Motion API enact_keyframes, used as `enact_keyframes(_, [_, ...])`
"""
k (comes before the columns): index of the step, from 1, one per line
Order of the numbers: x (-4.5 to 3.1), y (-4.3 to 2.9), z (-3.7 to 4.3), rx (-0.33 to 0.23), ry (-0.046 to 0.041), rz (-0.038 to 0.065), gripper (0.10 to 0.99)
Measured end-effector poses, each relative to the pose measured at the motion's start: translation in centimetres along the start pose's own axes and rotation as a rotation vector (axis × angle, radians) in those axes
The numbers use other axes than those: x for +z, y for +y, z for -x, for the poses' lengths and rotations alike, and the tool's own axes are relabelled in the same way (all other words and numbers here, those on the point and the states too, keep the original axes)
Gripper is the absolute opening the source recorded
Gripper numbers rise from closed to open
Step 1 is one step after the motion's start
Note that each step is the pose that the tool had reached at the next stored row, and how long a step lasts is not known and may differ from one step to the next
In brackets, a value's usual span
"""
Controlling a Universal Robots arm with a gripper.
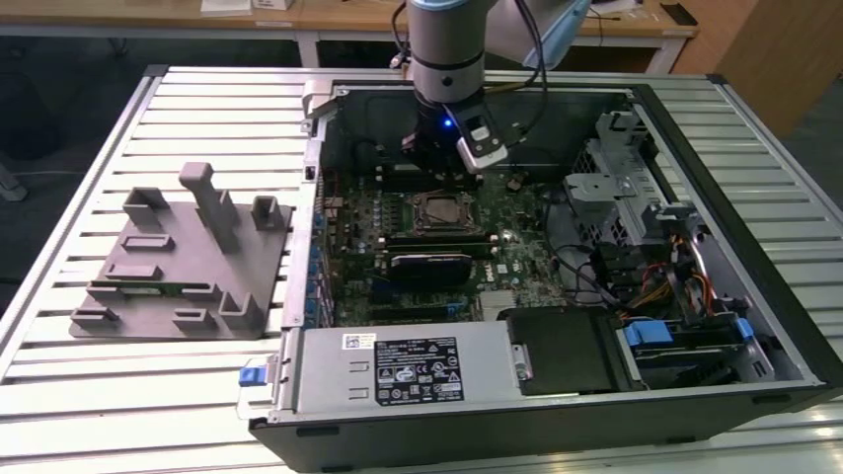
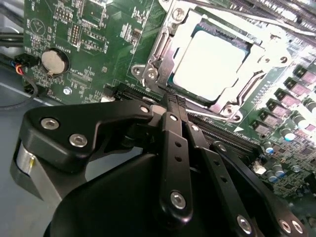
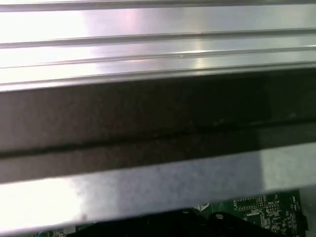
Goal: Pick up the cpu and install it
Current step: 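Install the first cpu locking lever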
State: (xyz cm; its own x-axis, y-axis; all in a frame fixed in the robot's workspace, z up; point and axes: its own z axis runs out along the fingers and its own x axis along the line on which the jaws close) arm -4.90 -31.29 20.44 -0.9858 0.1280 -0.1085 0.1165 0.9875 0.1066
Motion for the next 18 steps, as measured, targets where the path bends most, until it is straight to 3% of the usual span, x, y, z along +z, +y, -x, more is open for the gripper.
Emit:
enact_keyframes(4, [-0.02,-0.03,-0.22,0.003,0.0026,0.022,0.106])
enact_keyframes(8, [-0.01,-0.06,-0.50,0.004,0.0031,0.032,0.106])
enact_keyframes(13, [0.23,-0.11,-0.64,0.013,-0.0045,0.034,0.106])
enact_keyframes(18, [0.39,-0.13,-0.66,0.081,-0.0130,0.026,0.106])
